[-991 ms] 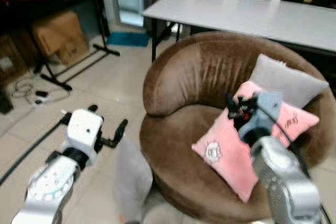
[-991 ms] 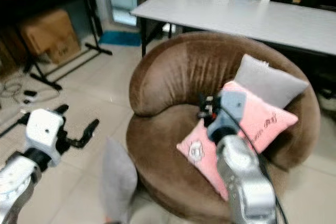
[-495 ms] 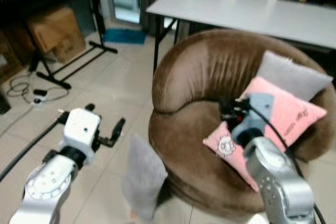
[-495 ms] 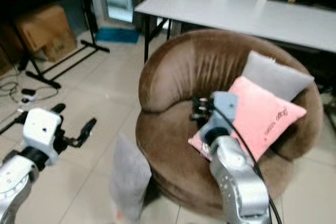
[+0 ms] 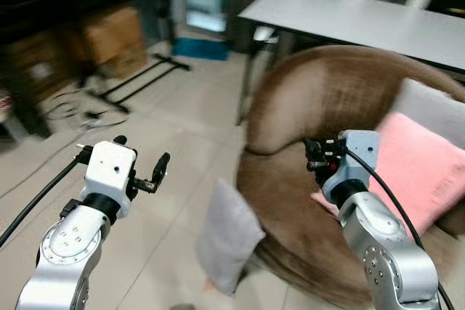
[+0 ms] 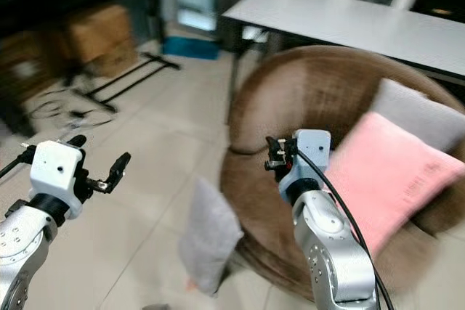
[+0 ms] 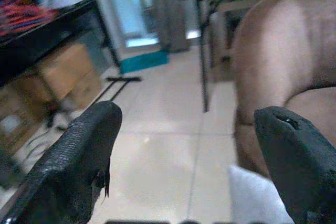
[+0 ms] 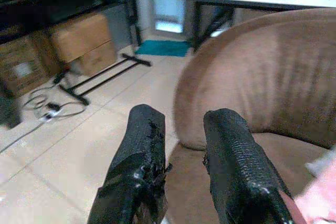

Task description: Move the pillow to the sofa from floor

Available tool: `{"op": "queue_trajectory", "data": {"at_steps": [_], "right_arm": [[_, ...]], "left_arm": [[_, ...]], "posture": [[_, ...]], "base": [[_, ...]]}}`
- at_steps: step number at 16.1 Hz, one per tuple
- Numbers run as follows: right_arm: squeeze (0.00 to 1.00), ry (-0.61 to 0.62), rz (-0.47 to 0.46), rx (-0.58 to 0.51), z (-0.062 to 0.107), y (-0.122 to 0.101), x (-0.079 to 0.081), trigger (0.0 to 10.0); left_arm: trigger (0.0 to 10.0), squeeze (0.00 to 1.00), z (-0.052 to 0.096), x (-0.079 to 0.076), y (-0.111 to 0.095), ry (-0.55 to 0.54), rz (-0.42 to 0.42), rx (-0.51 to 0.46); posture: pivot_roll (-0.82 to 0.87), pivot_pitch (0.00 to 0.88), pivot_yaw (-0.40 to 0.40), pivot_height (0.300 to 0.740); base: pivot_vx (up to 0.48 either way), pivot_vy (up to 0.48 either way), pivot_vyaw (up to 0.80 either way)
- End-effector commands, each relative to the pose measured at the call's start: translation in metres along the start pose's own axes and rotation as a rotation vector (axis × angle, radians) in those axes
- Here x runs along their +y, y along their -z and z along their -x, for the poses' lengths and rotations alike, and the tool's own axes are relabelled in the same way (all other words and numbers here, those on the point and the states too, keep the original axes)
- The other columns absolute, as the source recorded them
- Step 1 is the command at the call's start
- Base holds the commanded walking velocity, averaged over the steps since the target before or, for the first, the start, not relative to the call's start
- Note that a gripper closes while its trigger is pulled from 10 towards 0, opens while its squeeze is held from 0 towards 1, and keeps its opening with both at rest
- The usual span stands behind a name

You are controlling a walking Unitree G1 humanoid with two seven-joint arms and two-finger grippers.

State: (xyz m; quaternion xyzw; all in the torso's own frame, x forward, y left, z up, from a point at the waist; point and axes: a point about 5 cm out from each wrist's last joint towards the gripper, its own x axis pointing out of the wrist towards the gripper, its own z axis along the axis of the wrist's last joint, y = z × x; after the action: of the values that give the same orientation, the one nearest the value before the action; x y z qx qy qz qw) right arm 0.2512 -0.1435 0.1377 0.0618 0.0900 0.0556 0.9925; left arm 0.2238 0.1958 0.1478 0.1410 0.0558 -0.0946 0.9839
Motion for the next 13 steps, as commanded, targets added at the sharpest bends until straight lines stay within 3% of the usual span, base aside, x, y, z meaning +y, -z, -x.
{"op": "queue_trajectory", "data": {"at_steps": [1, 7, 10, 13], "right_arm": [[0.00, 0.039, -0.006, 0.001, -0.0015, 0.0003, -0.0050, 10.0], [0.00, 0.075, 0.030, 0.011, -0.0039, 0.0030, -0.0094, 10.0], [0.00, 0.026, 0.066, 0.010, -0.0043, 0.0025, -0.0017, 10.0], [0.00, 0.048, 0.035, 0.007, -0.0037, 0.0035, -0.0041, 10.0]], "left_arm": [[10.0, 0.00, -0.0037, -0.0022, -0.0026, 0.007, -0.003, -0.013], [10.0, 0.00, -0.0054, -0.0019, -0.0021, 0.009, -0.006, -0.009], [10.0, 0.00, -0.0045, -0.0012, -0.0019, 0.006, -0.007, -0.008], [10.0, 0.00, -0.0032, -0.0005, -0.0018, 0.003, -0.011, -0.008]], "posture": [[0.01, 0.000, 0.000, 0.740], [0.00, 0.000, 0.003, 0.740], [0.01, 0.000, 0.000, 0.740], [0.01, 0.000, 0.000, 0.740]], "base": [[0.326, 0.000, 0.00], [0.337, 0.000, 0.00], [0.339, 0.000, 0.67], [0.336, 0.000, 0.00]]}}
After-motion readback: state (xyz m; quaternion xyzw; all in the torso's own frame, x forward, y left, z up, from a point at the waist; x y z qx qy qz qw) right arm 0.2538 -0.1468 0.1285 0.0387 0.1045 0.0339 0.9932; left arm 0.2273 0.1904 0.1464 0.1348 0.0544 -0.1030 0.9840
